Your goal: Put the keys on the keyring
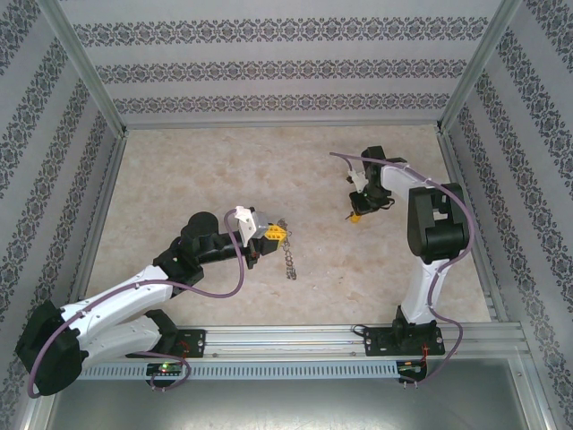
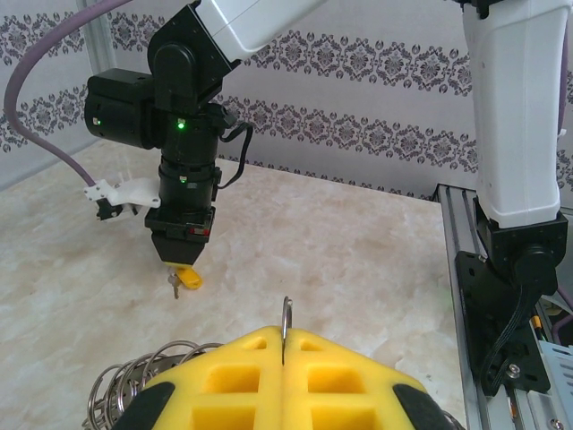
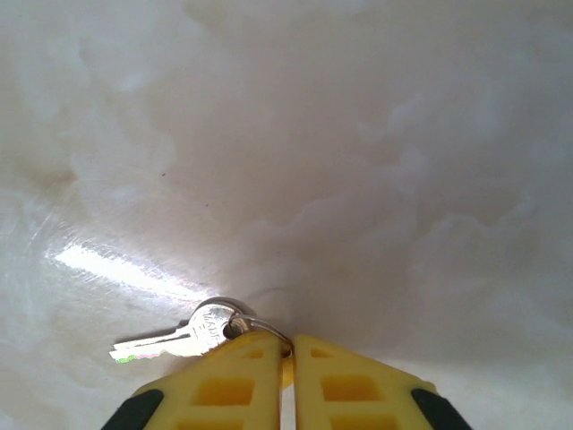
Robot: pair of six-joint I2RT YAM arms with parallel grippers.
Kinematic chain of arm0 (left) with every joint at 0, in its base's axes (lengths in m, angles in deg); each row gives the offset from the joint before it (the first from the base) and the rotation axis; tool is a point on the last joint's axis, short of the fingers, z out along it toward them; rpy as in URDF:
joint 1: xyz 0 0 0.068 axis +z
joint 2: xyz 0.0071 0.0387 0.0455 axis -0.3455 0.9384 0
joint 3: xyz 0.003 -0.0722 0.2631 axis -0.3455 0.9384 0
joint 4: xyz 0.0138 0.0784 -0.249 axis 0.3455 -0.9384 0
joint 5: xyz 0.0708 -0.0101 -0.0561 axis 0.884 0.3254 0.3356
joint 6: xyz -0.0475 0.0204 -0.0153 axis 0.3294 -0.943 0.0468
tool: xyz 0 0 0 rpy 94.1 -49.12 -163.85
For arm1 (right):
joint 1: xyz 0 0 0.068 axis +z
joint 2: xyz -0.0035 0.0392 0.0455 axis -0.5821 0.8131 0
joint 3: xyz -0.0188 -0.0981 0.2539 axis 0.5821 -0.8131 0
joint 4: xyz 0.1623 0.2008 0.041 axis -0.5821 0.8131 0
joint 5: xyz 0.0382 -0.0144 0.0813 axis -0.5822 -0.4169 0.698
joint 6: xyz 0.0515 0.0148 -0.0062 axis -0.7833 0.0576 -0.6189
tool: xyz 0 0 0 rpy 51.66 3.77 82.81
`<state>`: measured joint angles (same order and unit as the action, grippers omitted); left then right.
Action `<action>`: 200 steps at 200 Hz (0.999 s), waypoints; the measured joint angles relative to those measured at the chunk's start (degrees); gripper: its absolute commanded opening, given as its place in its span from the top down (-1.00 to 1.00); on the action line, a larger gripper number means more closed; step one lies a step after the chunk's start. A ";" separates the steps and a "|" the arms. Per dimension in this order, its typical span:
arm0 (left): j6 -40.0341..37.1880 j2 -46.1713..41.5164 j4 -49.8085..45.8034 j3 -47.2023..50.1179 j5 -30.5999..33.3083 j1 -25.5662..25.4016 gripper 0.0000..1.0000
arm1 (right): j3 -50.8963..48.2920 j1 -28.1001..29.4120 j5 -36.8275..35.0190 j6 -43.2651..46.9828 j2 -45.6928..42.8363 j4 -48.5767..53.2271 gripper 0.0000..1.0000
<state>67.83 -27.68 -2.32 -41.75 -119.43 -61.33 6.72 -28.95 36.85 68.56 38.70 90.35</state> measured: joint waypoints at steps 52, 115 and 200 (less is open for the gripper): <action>0.00 0.00 0.00 0.09 0.00 0.00 1.00 | -0.52 0.00 1.70 -0.20 -0.26 -0.46 0.35; 0.00 0.00 0.00 0.09 0.00 0.00 1.00 | -1.09 -0.02 6.34 -0.20 -1.18 -1.29 0.30; 0.00 0.00 0.00 0.09 0.00 0.00 1.00 | -1.40 -0.07 7.74 0.07 -2.08 -1.40 0.28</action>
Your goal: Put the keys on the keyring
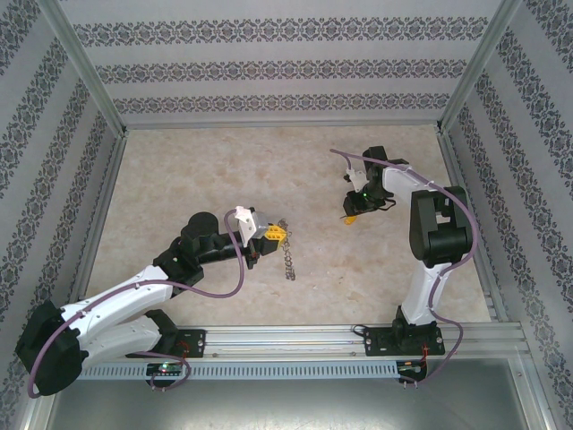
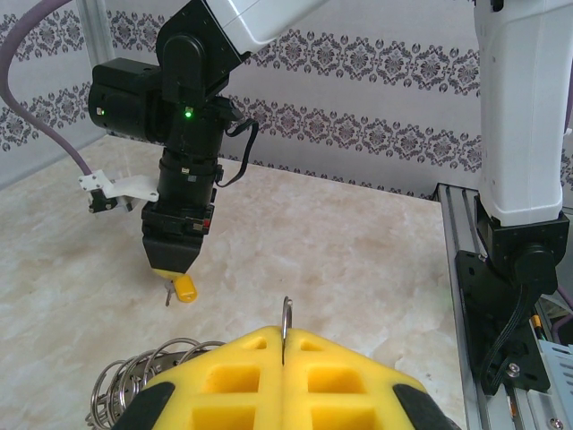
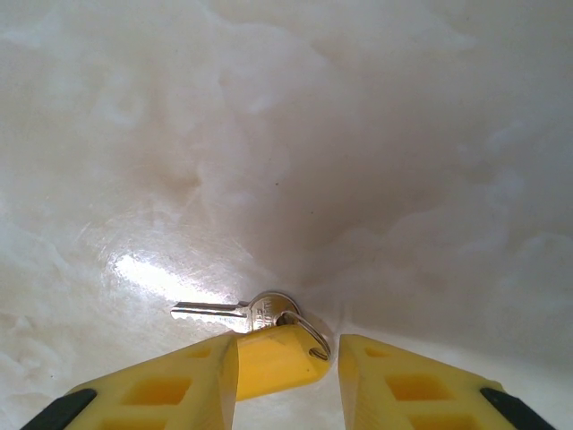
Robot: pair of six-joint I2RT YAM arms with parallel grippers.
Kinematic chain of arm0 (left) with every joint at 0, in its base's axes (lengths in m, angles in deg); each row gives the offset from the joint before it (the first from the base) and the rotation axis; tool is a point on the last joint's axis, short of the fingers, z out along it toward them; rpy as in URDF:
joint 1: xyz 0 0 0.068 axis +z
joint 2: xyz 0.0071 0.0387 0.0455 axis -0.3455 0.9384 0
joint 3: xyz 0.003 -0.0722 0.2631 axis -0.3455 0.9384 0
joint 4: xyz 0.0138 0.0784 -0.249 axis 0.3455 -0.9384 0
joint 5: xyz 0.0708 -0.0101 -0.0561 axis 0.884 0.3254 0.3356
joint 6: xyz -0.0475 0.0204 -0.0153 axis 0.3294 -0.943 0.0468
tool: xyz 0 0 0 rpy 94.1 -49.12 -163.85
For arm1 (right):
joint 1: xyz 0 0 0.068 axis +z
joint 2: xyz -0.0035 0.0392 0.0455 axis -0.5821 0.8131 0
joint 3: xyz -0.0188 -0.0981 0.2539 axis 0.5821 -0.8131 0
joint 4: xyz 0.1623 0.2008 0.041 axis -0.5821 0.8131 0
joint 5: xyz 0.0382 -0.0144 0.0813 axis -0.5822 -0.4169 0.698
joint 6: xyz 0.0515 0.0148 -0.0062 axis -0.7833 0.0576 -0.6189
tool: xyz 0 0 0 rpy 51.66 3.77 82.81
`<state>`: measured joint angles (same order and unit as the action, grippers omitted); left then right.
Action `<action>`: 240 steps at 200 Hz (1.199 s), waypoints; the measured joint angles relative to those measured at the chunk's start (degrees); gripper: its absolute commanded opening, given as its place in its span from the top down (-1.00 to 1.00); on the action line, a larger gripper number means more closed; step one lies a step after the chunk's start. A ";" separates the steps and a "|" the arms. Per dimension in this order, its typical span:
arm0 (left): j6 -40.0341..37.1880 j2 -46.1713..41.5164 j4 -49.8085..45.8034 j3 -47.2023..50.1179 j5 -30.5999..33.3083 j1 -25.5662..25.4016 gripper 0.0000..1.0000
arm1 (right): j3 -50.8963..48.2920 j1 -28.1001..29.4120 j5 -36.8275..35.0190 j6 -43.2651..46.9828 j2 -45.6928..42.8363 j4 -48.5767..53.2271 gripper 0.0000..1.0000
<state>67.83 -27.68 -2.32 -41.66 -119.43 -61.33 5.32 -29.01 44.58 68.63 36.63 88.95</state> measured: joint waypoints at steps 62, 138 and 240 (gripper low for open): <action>0.00 0.00 0.00 0.00 0.00 0.00 1.00 | -0.04 -0.11 0.04 0.00 0.02 -0.04 0.31; 0.00 0.00 0.00 0.00 0.00 0.00 1.00 | -0.04 -0.22 0.07 0.02 0.52 -0.04 0.33; 0.00 0.00 0.00 0.02 0.09 0.00 1.00 | -0.04 -0.48 0.31 0.20 1.25 -0.04 0.54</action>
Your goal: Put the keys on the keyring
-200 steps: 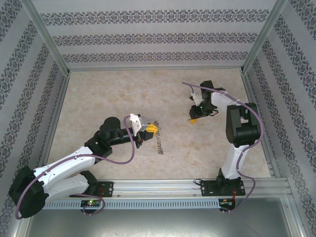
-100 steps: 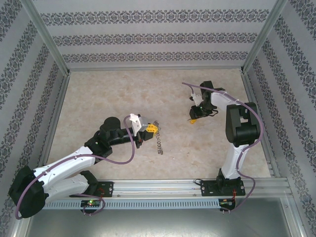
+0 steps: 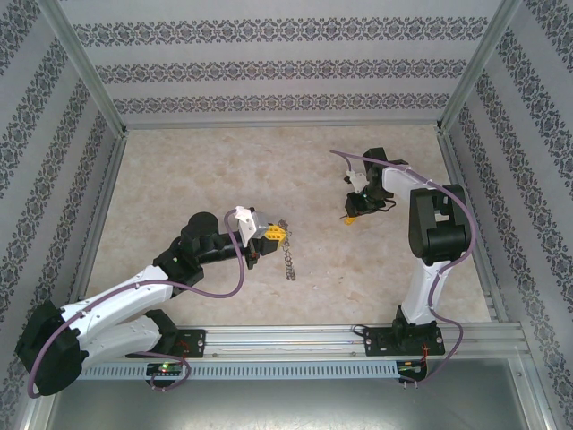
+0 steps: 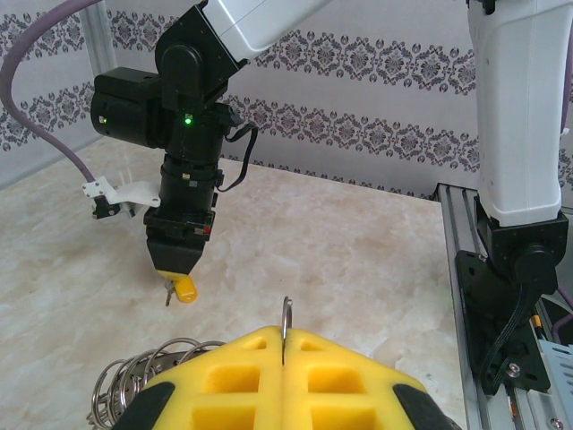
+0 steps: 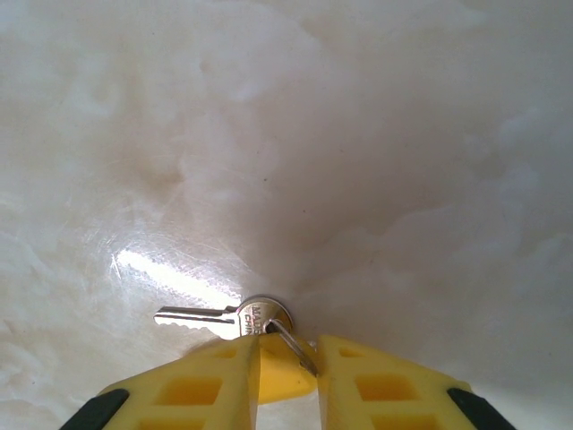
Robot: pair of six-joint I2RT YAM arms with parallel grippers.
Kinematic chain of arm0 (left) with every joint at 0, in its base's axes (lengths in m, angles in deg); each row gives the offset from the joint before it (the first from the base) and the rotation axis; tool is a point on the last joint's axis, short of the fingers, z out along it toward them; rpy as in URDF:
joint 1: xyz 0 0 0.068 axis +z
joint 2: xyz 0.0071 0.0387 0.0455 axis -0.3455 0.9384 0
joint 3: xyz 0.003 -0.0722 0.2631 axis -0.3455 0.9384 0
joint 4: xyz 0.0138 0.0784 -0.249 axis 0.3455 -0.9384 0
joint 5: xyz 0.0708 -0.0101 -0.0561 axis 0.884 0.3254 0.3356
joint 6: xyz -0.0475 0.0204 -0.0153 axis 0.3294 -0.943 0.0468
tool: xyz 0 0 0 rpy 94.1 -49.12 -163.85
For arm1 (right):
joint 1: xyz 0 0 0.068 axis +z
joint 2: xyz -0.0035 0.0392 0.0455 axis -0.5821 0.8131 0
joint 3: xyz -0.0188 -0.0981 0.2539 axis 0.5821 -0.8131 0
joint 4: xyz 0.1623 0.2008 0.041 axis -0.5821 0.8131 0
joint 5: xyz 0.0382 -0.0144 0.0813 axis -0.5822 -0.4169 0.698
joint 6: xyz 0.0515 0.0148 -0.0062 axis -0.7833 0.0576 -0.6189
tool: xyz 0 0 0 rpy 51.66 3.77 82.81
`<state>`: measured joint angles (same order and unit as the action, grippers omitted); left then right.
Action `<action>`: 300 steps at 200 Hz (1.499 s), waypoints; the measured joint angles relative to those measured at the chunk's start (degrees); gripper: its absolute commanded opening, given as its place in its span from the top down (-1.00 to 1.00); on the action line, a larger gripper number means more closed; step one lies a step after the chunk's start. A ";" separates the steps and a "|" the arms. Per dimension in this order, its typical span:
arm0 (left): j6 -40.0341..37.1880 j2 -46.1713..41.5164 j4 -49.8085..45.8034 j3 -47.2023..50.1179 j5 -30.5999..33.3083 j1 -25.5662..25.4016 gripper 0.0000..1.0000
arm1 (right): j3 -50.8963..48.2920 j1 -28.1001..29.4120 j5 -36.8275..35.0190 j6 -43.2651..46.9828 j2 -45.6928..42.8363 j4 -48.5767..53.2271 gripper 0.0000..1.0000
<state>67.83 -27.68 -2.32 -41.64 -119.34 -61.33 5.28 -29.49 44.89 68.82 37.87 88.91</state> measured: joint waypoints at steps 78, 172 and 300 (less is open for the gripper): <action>0.00 0.00 0.00 0.00 0.81 0.00 1.00 | -0.04 0.00 0.15 0.00 0.09 -0.02 0.75; 0.09 0.00 -0.15 0.00 0.98 0.00 1.00 | -8.31 0.57 5.97 -0.02 -9.20 -5.79 1.00; -4.17 -8.15 -11.28 -3.43 -4.37 0.00 1.00 | -32.30 22.12 27.80 -0.59 -59.28 -30.21 1.00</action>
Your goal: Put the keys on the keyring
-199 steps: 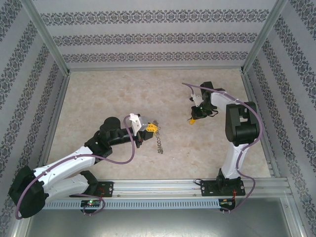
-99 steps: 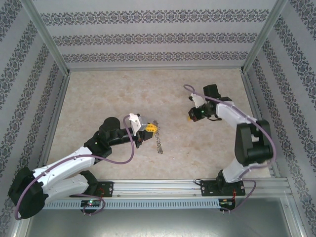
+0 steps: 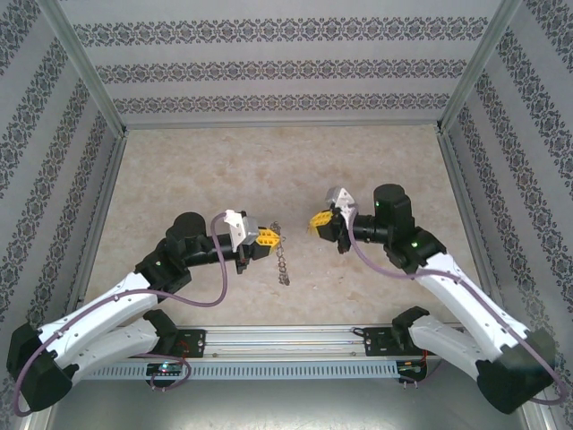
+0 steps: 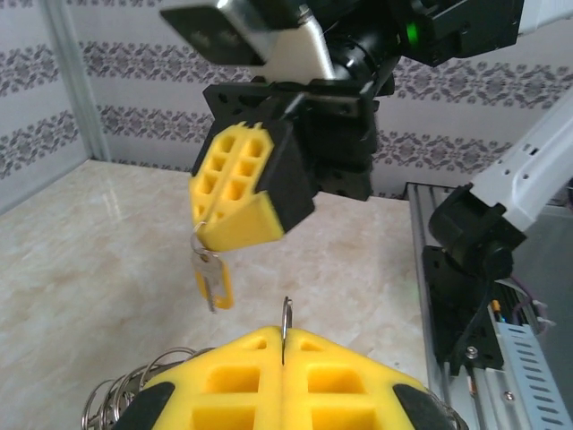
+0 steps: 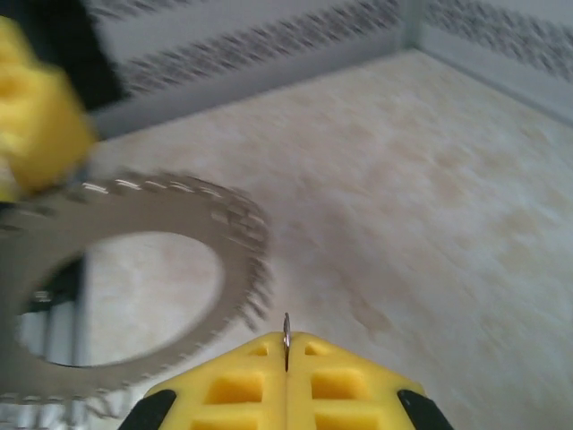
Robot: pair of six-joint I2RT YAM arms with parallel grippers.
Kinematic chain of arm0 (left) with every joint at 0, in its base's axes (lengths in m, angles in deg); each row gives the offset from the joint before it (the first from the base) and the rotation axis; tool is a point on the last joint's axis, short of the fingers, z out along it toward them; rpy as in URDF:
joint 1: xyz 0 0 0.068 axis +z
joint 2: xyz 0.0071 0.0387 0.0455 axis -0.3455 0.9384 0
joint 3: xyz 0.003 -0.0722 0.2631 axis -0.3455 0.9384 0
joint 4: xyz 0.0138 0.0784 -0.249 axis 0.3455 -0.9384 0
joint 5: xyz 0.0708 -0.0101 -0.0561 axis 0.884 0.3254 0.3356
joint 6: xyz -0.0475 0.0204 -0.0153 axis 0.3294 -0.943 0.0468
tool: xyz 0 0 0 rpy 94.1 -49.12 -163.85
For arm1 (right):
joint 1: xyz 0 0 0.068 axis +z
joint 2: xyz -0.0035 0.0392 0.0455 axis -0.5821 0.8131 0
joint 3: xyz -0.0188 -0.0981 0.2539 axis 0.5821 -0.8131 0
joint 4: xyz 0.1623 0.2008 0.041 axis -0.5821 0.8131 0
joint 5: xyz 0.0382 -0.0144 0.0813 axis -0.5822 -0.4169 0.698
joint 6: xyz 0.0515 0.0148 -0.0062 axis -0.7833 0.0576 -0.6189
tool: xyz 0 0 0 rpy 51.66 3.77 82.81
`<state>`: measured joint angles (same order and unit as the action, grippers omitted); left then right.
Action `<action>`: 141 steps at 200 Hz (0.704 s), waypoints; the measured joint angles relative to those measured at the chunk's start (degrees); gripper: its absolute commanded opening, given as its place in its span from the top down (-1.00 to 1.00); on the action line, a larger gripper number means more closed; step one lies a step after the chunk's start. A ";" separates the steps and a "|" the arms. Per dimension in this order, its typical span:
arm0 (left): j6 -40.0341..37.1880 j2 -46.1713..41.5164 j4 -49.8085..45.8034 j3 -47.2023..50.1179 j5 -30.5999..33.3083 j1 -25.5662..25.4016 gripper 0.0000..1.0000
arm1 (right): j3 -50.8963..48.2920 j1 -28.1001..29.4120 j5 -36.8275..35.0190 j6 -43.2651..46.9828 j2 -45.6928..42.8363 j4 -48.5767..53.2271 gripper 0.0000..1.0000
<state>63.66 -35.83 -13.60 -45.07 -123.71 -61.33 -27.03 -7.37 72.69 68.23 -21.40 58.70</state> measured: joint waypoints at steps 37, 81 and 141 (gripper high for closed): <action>-0.42 -0.02 0.17 0.00 -4.07 0.00 1.00 | 0.00 9.62 -0.39 0.63 -5.18 0.42 1.00; -0.39 -0.02 0.76 0.04 -8.17 0.00 1.00 | 0.00 16.94 -4.48 2.36 -6.38 1.70 1.00; -0.39 -0.02 0.92 0.04 -9.55 -0.04 1.00 | 0.00 19.56 -11.61 3.45 -6.99 2.10 1.00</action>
<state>63.26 -35.85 -12.68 -45.03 -133.26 -61.38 -27.03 12.19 61.09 71.69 -28.40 60.80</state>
